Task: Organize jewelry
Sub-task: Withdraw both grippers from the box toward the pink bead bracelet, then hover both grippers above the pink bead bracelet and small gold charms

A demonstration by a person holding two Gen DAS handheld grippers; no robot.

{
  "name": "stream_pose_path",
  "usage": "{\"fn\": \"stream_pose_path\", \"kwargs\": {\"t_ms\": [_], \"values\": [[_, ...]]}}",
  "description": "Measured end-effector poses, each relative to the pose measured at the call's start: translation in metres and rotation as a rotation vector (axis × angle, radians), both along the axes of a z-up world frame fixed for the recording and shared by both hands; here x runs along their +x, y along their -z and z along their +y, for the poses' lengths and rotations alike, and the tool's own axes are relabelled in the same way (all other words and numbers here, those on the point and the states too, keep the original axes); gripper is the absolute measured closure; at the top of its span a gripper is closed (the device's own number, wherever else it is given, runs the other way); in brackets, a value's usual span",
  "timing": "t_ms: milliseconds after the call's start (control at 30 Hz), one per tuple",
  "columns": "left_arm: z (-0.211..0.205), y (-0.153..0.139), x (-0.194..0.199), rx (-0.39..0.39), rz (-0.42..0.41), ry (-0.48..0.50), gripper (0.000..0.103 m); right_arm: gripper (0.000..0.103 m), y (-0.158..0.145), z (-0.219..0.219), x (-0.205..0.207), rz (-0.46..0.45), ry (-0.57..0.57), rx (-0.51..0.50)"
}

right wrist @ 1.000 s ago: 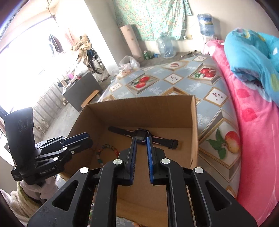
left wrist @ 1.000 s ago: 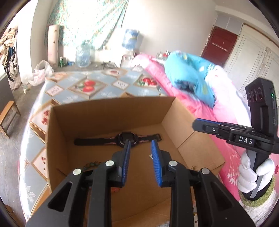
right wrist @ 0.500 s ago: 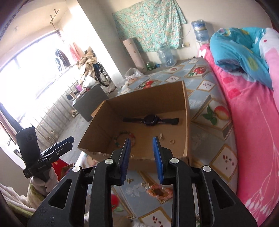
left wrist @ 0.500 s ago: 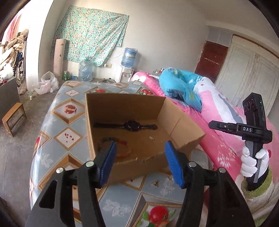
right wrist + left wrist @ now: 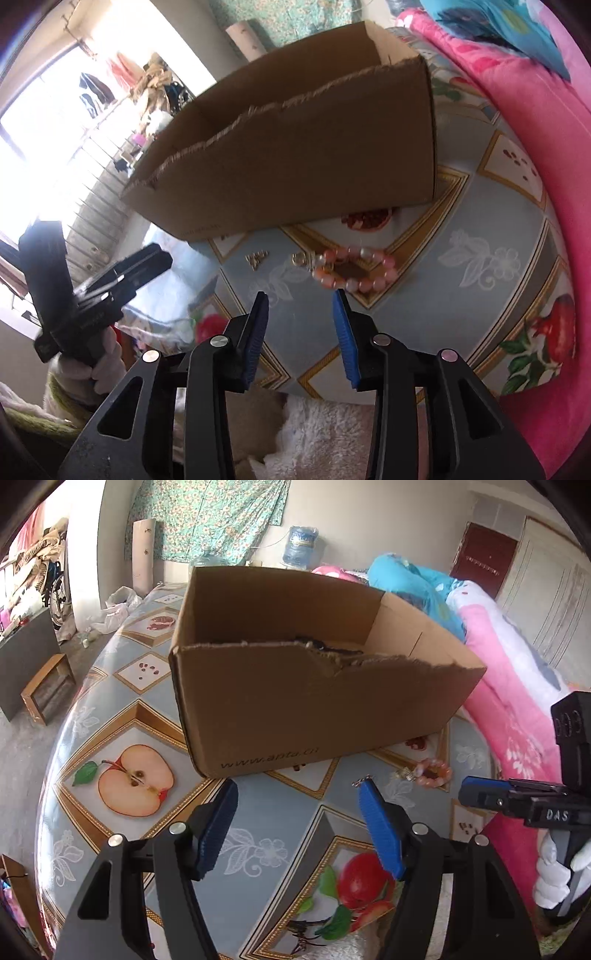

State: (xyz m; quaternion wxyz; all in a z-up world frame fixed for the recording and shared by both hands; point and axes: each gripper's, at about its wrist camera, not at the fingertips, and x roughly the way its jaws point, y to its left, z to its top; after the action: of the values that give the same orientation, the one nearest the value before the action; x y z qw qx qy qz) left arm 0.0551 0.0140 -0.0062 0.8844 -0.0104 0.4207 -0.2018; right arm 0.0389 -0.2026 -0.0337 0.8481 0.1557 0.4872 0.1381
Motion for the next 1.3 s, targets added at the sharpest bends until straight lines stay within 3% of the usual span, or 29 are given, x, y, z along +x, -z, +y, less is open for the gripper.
{"fn": "stream_pose_path", "kwargs": {"t_ms": [267, 367, 767, 1300], "values": [[-0.019, 0.024, -0.002, 0.150, 0.013, 0.002, 0.037, 0.049, 0.019, 0.048, -0.024, -0.080, -0.043, -0.284], [-0.024, 0.028, -0.001, 0.209, 0.004, -0.007, 0.036, 0.047, 0.024, 0.052, -0.024, -0.106, -0.023, -0.345], [-0.030, 0.040, -0.002, 0.255, 0.004, -0.041, 0.030, 0.039, 0.031, 0.058, -0.036, -0.178, 0.025, -0.359], [-0.033, 0.038, 0.004, 0.286, 0.002, -0.059, 0.023, 0.025, 0.041, 0.060, -0.033, -0.204, 0.061, -0.361]]}}
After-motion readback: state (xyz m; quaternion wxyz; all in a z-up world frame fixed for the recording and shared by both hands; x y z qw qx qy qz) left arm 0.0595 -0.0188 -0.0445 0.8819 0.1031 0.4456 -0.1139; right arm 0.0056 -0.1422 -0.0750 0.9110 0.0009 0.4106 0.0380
